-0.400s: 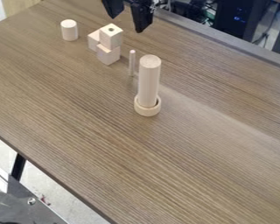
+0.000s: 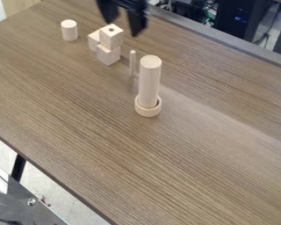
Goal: Le robot prends le cube blanche petit et mets sur le grands cub
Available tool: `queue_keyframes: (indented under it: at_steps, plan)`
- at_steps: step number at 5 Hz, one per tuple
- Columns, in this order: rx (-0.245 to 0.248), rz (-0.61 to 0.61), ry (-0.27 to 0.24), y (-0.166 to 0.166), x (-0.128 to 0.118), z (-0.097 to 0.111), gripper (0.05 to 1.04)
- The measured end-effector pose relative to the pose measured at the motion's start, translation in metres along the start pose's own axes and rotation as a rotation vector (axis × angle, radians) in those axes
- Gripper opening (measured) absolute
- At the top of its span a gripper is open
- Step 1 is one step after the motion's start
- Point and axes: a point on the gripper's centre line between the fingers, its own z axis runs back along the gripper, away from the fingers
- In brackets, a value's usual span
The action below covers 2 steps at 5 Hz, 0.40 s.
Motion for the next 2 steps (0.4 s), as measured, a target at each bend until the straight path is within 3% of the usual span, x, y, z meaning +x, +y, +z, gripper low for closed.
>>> queue_keyframes:
  at_steps: [2]
  plan:
    - [0.07, 0.155, -0.013, 0.079, -0.004, 0.005, 0.999]
